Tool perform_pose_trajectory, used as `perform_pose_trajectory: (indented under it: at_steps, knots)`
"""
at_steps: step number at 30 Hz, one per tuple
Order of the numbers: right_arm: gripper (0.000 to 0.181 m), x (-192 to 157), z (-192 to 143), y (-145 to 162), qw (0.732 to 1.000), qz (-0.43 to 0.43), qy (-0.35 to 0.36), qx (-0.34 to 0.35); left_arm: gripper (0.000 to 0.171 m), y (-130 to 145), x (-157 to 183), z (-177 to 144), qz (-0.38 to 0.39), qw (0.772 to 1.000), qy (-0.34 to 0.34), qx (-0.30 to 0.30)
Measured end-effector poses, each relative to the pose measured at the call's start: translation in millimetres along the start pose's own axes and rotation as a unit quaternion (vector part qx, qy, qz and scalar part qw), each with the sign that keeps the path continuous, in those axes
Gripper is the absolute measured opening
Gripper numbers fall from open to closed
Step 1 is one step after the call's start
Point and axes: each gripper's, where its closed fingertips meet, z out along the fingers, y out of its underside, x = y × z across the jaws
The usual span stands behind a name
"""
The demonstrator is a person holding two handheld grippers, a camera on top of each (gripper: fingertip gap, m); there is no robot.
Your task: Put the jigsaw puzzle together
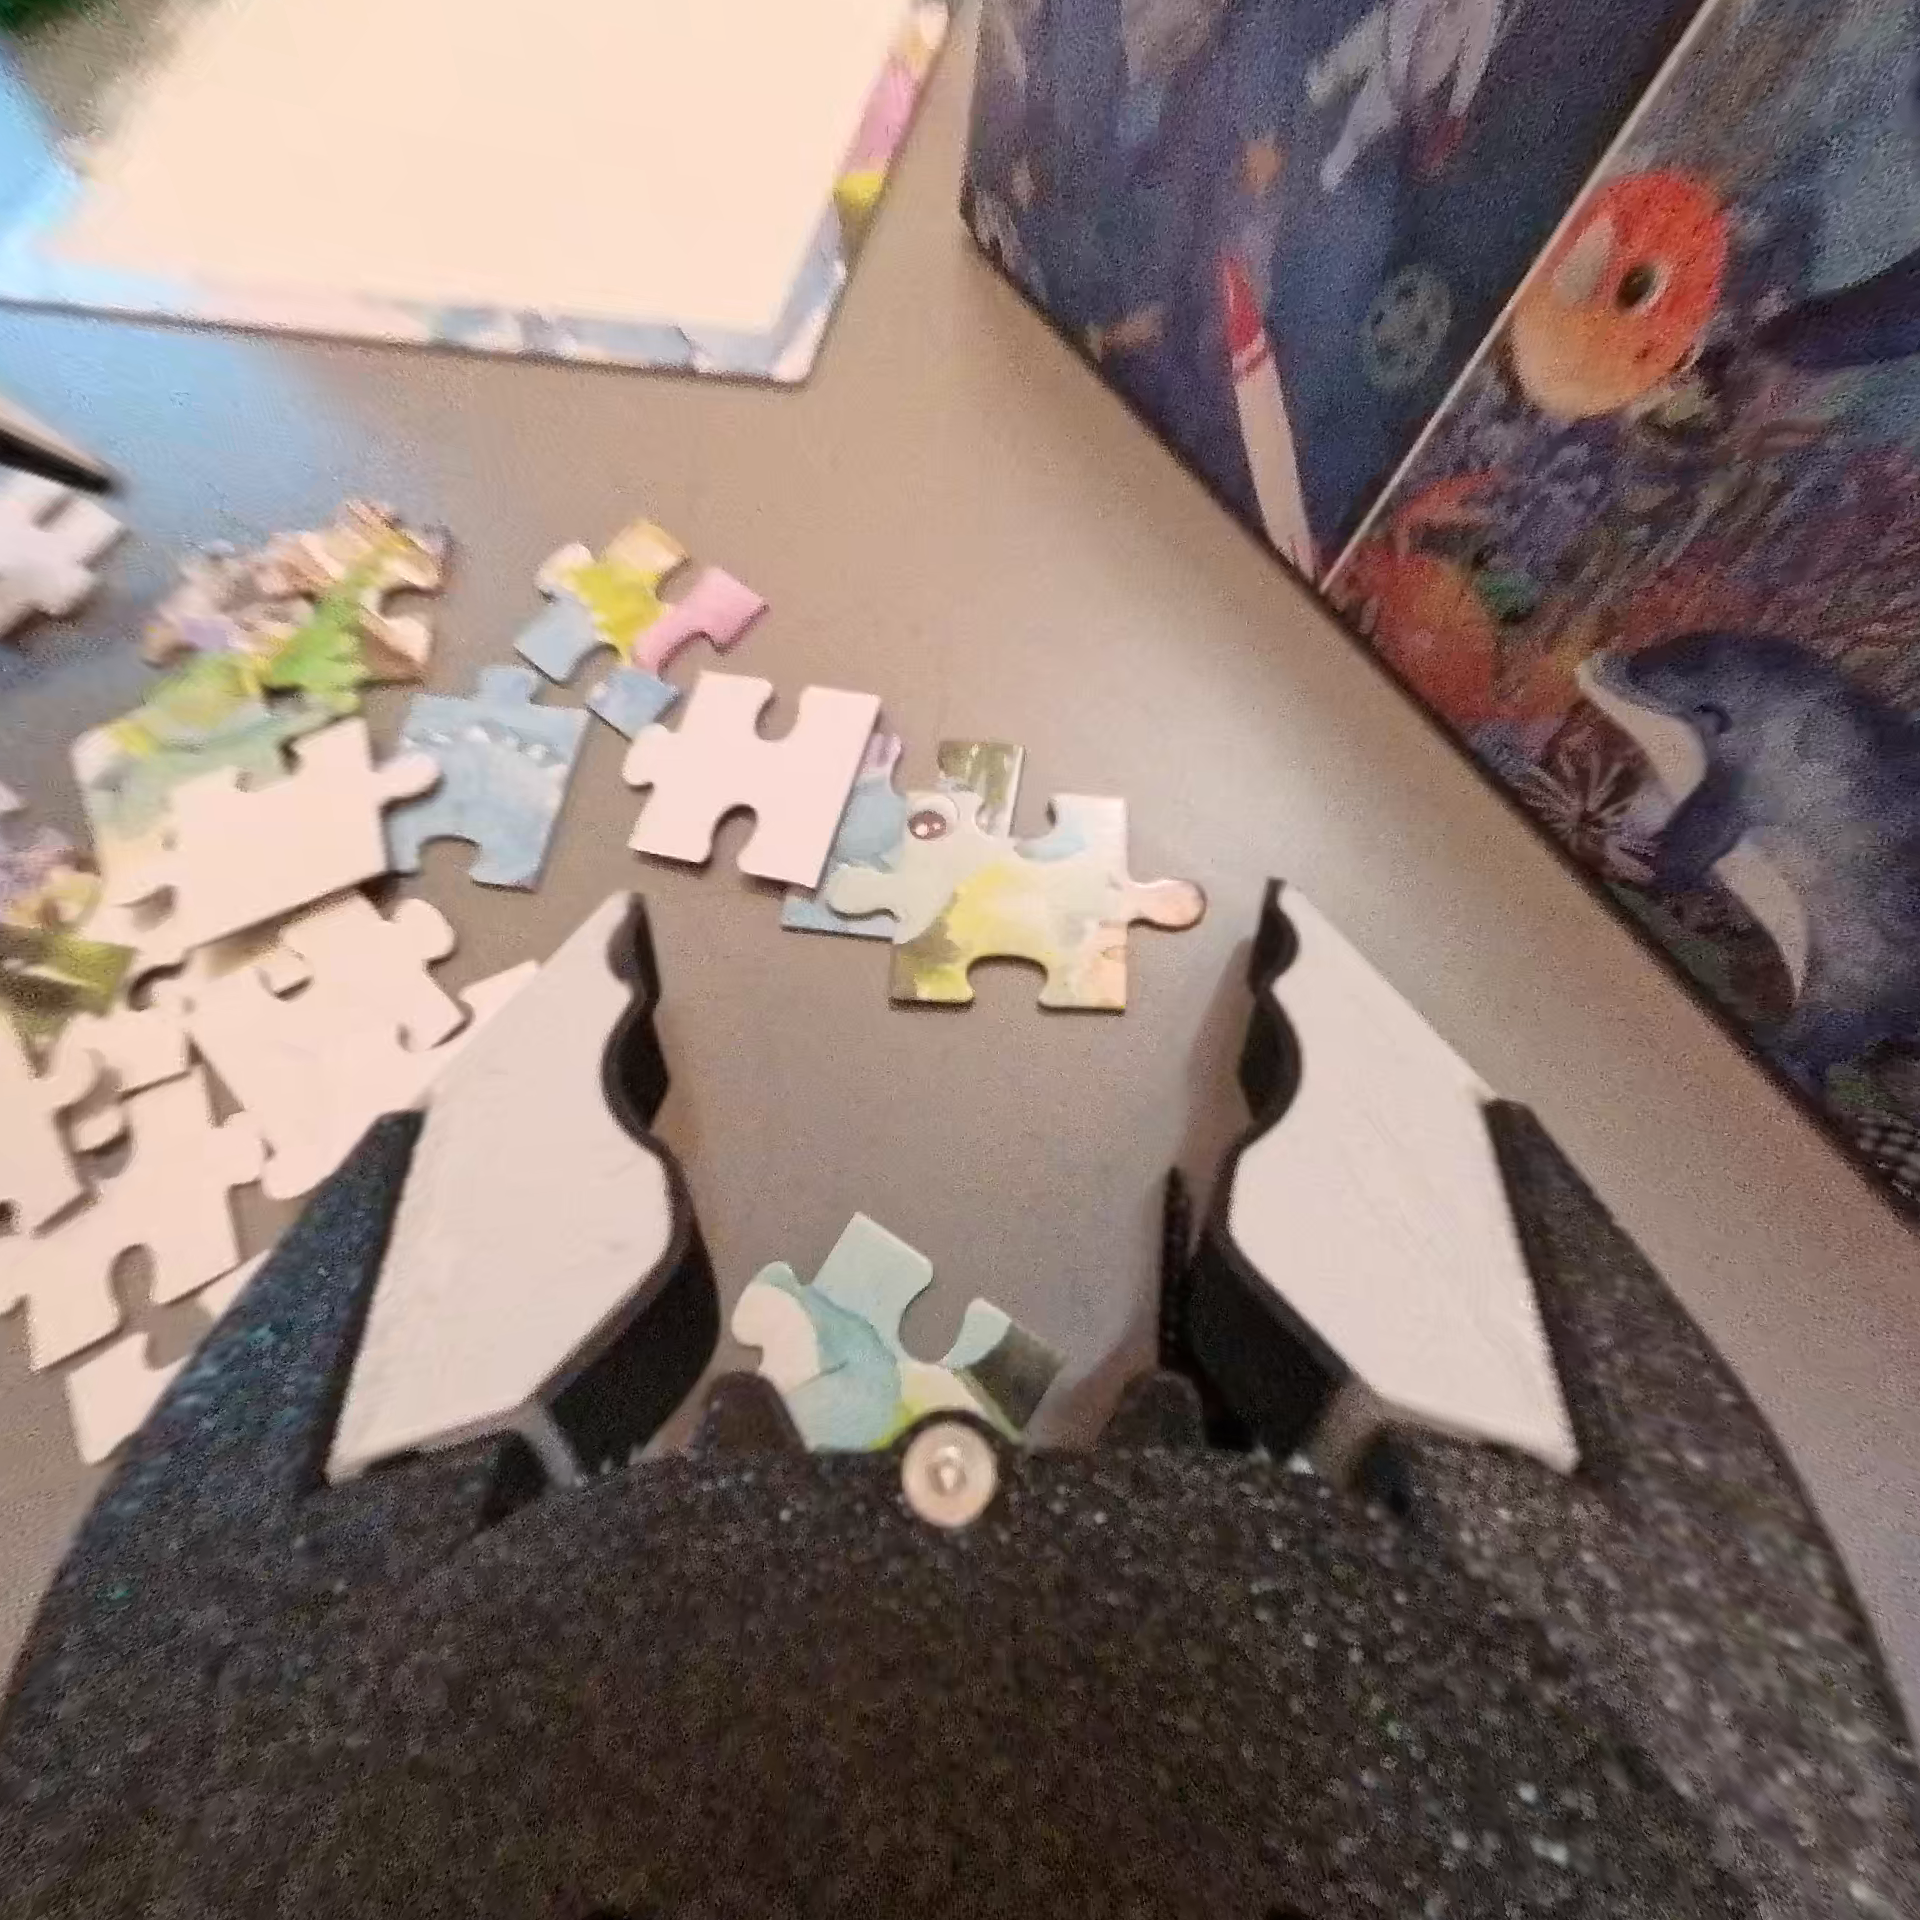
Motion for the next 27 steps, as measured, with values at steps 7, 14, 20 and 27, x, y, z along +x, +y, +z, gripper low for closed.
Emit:
perform_pose_trajectory:
  at_steps: [7, 14, 20, 27]
  knots:
    - [0.093, -28, 35, -6, 0.997, -0.071, 0.009, -0.036, 0.111, 89, -3, -47, -0.008, 0.995, -0.069, -0.069]
    - [0.054, -74, 45, -11, 0.991, -0.107, -0.056, -0.061, 0.107, 66, -9, -23, -0.025, 0.994, -0.09, -0.053]
    - [0.011, -155, -4, -33, 0.963, -0.06, -0.262, 0.006, 0.057, 17, -13, 16, -0.014, 0.997, -0.075, 0.007]
    - [0.034, -148, -59, 5, 0.978, -0.045, -0.203, -0.011, 0.024, -51, 15, 26, -0.044, 0.993, 0.044, 0.098]
